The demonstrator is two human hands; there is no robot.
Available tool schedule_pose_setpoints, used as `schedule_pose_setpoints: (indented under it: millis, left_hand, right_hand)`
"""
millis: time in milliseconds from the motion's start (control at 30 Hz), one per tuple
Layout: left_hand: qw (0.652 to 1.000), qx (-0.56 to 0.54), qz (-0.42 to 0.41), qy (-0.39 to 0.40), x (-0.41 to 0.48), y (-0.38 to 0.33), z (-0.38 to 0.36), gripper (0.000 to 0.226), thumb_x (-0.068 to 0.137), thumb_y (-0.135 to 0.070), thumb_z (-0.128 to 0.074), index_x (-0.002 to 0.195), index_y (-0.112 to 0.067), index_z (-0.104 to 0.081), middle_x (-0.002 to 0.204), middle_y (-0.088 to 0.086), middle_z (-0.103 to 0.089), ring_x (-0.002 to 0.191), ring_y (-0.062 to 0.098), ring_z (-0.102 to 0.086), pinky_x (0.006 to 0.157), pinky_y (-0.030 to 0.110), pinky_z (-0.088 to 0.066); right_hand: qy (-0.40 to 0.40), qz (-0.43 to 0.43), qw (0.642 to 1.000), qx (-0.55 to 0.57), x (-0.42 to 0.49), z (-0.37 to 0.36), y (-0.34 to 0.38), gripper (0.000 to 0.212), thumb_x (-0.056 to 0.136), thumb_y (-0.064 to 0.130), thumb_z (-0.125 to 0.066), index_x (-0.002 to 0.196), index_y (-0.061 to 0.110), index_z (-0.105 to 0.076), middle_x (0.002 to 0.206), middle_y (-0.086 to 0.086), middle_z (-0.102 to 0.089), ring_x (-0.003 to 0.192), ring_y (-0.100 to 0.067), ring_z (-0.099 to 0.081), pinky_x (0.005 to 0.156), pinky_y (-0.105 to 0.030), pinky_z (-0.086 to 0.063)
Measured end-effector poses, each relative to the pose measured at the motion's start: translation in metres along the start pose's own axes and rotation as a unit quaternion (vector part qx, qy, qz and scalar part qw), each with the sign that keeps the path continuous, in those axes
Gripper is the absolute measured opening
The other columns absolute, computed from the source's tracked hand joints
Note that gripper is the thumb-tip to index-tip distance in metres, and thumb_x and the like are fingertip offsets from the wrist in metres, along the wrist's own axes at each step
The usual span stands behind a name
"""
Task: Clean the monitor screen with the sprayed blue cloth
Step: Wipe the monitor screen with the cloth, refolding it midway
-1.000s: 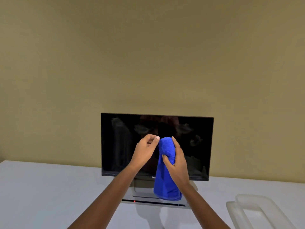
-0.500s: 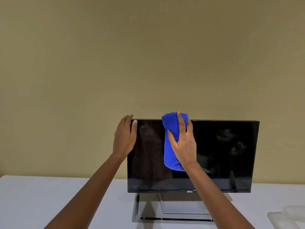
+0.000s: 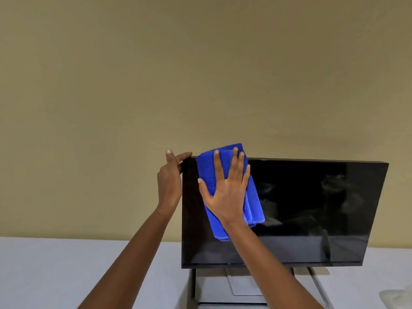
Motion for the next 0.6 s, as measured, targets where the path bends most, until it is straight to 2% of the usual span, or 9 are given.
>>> schedule_pose_setpoints:
  millis: [67, 200, 333, 400, 500, 600]
  left_hand:
    - [1.0, -0.01, 0.003, -0.003, 0.002, 0.002, 0.001, 0.058, 0.098, -0.045, -0.013, 0.085, -0.032, -0.068, 0.097, 0.006, -0.07, 0.097, 0.019, -0.064, 0.093, 0.027, -0.044]
    - [1.0, 0.01, 0.0, 0.01, 0.007, 0.004, 0.005, 0.058, 0.098, -0.046, -0.013, 0.081, -0.038, -0.067, 0.095, 0.004, -0.069, 0.1, 0.02, -0.065, 0.097, 0.033, -0.044]
    - [0.999, 0.014, -0.008, 0.033, 0.011, 0.001, 0.007, 0.06, 0.098, -0.045, -0.01, 0.087, -0.033, -0.068, 0.094, 0.002, -0.069, 0.098, 0.02, -0.065, 0.099, 0.031, -0.044]
    - [0.999, 0.005, -0.002, 0.039, 0.013, -0.002, 0.007, 0.063, 0.098, -0.045, -0.008, 0.089, -0.03, -0.068, 0.096, 0.003, -0.069, 0.095, 0.018, -0.066, 0.096, 0.027, -0.046]
    - [0.998, -0.022, 0.023, 0.051, 0.016, -0.003, 0.009, 0.068, 0.097, -0.047, -0.005, 0.094, -0.022, -0.069, 0.1, 0.005, -0.068, 0.089, 0.009, -0.065, 0.078, 0.012, -0.052]
    - [0.996, -0.044, 0.045, 0.069, 0.014, -0.002, 0.011, 0.072, 0.096, -0.048, -0.004, 0.107, -0.014, -0.066, 0.108, 0.006, -0.066, 0.094, 0.013, -0.064, 0.078, 0.015, -0.05]
  right_hand:
    - [0.002, 0.059, 0.998, -0.005, -0.016, -0.014, 0.012, 0.071, 0.083, 0.055, -0.045, 0.144, 0.023, -0.026, 0.151, -0.022, -0.021, 0.141, -0.037, -0.015, 0.113, -0.051, -0.013]
    - [0.057, 0.215, 0.974, -0.049, -0.069, -0.039, 0.018, 0.073, 0.075, 0.051, -0.054, 0.14, 0.026, -0.032, 0.148, -0.014, -0.025, 0.137, -0.032, -0.022, 0.111, -0.049, -0.015]
    - [0.098, 0.338, 0.929, -0.112, -0.095, -0.045, 0.003, 0.072, 0.071, 0.053, -0.061, 0.136, 0.031, -0.039, 0.141, -0.007, -0.048, 0.134, -0.025, -0.029, 0.11, -0.045, -0.021]
    - [0.101, 0.375, 0.911, -0.137, -0.089, -0.04, -0.005, 0.079, 0.069, 0.057, -0.064, 0.138, 0.031, -0.036, 0.142, -0.004, -0.047, 0.135, -0.023, -0.029, 0.111, -0.045, -0.027]
    - [0.058, 0.356, 0.924, -0.131, -0.059, -0.021, -0.013, 0.084, 0.065, 0.052, -0.07, 0.138, 0.029, -0.035, 0.142, -0.009, -0.045, 0.134, -0.026, -0.029, 0.108, -0.048, -0.032]
    - [-0.017, 0.251, 0.961, -0.114, -0.01, 0.002, -0.019, 0.079, 0.07, 0.044, -0.067, 0.138, 0.024, -0.031, 0.141, -0.017, -0.041, 0.134, -0.032, -0.027, 0.109, -0.053, -0.027]
Point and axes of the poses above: each hand's wrist, its own x-axis towards the middle knuckle, its own z-axis out of the back of the hand, y = z × x, the point moved 3 cm from there along x, towards the middle knuckle
